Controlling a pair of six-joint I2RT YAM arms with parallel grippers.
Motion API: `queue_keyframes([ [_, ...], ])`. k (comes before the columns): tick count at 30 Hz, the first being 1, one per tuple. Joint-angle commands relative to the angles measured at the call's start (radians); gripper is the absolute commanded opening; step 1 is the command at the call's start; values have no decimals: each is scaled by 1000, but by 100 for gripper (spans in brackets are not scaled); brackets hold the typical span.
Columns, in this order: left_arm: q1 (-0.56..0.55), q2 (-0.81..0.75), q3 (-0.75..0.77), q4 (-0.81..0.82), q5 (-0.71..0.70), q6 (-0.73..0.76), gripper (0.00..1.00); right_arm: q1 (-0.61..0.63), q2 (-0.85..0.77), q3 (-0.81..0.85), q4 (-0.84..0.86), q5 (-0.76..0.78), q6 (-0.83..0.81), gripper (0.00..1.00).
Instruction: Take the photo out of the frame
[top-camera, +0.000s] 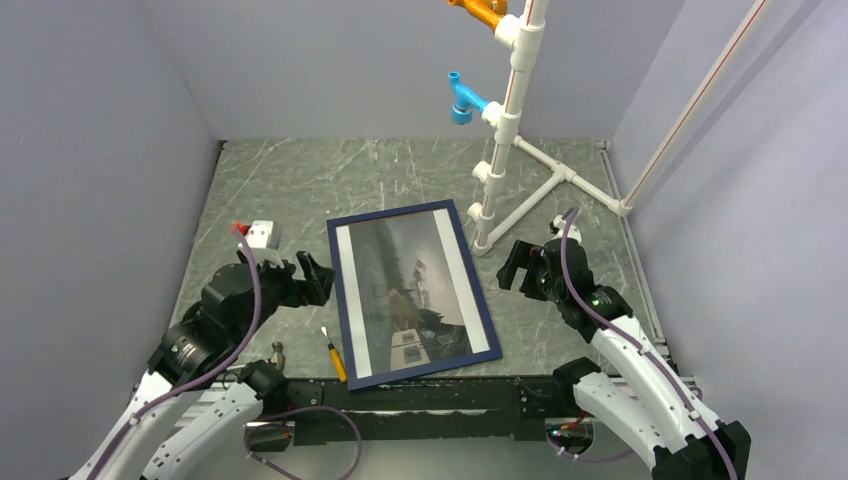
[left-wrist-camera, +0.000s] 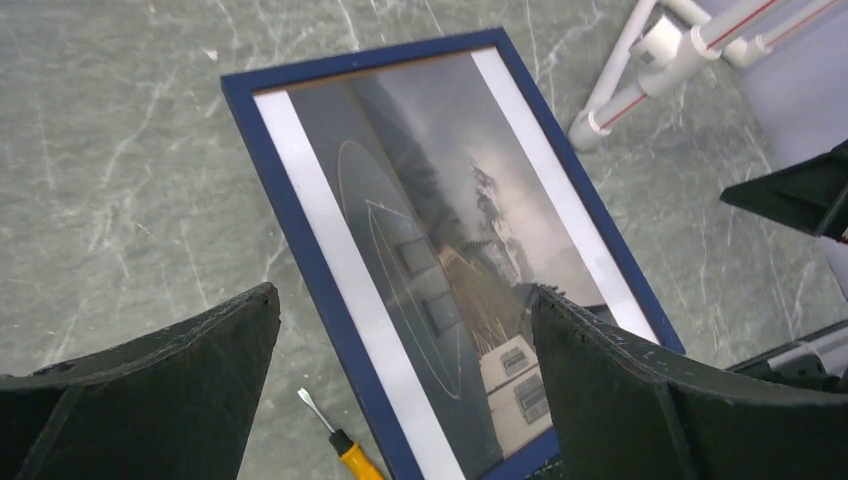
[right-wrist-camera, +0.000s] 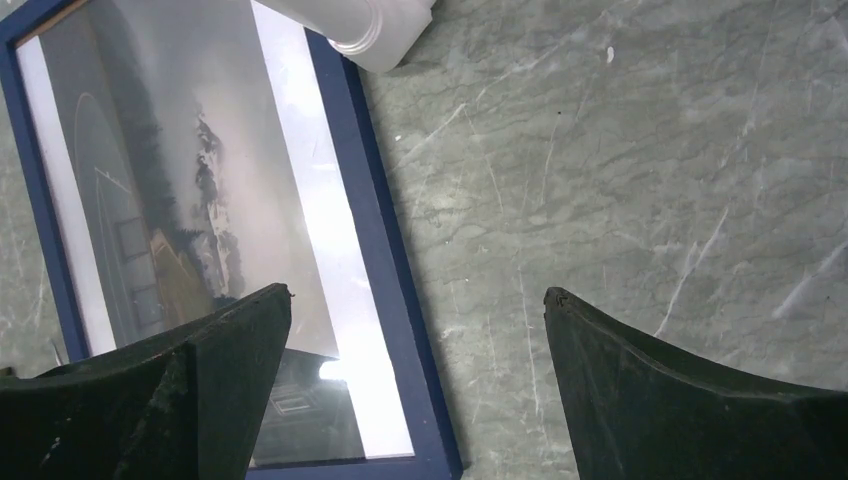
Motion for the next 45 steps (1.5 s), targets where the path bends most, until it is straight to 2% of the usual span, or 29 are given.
queue_keyframes([
  [1,-3,60,-15,7,101,-29,99,3,19,13,8,-17,-1,100],
  [9,-3,170,-63,90,262,-74,99,2,156,1,113,-131,-30,100],
  [20,-2,316,-83,42,238,-121,99,-19,360,-17,169,-139,16,100],
  [24,-3,329,-98,60,261,-135,99,-62,406,-69,241,-191,38,100],
  [32,-2,323,-118,83,297,-148,99,-69,517,-117,337,-244,52,100],
  [37,-2,332,-128,109,330,-153,99,-28,579,-134,450,-315,71,100],
  [45,-3,389,-119,129,387,-152,99,53,623,-93,502,-318,113,96],
])
